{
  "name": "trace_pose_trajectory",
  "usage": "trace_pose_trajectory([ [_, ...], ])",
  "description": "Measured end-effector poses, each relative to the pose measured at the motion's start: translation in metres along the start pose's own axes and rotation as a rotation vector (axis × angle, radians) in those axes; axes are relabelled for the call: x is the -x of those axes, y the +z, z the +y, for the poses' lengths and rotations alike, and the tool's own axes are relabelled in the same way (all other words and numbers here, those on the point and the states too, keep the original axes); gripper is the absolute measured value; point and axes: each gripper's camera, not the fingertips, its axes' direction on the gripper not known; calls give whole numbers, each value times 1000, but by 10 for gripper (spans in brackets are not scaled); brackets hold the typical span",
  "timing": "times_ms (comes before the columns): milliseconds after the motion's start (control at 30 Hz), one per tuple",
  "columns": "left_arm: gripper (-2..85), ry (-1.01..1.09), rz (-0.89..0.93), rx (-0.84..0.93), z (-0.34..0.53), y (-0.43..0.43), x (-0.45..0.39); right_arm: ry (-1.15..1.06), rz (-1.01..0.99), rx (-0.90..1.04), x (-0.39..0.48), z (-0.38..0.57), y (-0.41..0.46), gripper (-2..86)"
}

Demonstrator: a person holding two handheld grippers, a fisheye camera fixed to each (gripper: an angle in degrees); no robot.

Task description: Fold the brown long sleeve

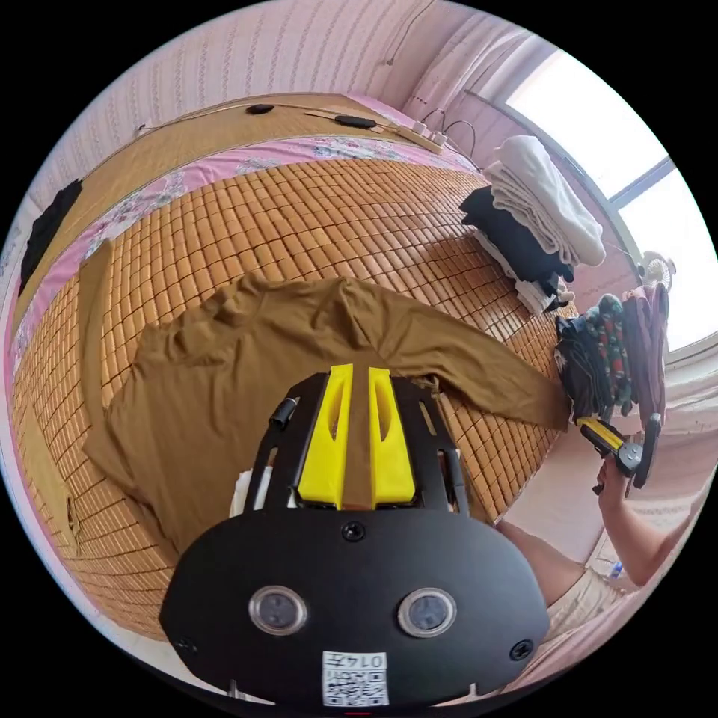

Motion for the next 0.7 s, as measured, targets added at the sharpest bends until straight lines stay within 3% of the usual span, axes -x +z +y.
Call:
trace_pose_trajectory([
  [233,47,-386,-195,-40,120,-84,132,-353,-410,-173,132,-128,-28,70],
  [367,48,-510,-208,-133,163,-120,186,-670,-606,-278,279,-216,-60,70],
  [500,53,-515,-173,-131,176,-123,208,-890,-701,-256,442,-274,-91,70],
  [700,51,-515,-140,-97,200,-126,224,-914,-610,-107,621,-329,-92,112],
])
